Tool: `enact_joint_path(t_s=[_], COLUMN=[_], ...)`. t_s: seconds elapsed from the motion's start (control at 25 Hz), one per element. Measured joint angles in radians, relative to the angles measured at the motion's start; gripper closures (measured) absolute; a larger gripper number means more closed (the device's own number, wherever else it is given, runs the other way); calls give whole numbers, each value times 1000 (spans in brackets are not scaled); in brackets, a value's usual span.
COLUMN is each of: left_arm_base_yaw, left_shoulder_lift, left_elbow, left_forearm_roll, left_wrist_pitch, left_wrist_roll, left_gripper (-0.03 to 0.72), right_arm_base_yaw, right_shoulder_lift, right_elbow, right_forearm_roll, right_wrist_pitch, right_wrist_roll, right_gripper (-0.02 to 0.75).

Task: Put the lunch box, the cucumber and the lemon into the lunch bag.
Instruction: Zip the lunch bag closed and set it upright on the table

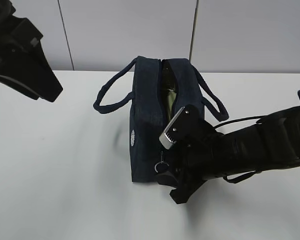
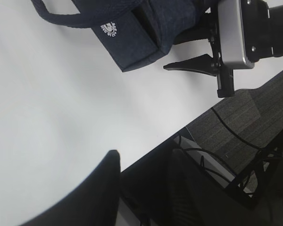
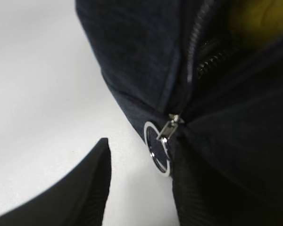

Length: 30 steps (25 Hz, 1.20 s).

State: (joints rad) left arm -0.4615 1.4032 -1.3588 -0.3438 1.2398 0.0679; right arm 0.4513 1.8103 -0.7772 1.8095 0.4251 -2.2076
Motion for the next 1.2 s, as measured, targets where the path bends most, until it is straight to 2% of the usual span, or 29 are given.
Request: enact_joint_path(t_s=[0.2, 0.44, 0.68, 0.88, 1.2], left_arm_base_yaw=[0, 0, 0, 0, 0], left_shoulder_lift=[0, 0, 0, 0, 0], left_elbow=[0, 0, 0, 0, 0], left_forearm_roll=[0, 0, 0, 0, 0], left_wrist_pitch=[0, 0, 0, 0, 0], left_wrist_roll=[0, 0, 0, 0, 0], left_gripper=[452, 452, 452, 452, 452], right_arm_base_yaw=[0, 0, 0, 0, 0], right_shoulder_lift=[0, 7, 7, 7, 2], right_elbow=[0, -1, -2, -2, -2], right_forearm_roll=[0, 4, 4, 5, 7], right_wrist_pitch=[0, 0, -2, -13, -32], right_wrist_roll=[-2, -4, -4, 9, 54], right_gripper=[435, 569, 610, 737, 738])
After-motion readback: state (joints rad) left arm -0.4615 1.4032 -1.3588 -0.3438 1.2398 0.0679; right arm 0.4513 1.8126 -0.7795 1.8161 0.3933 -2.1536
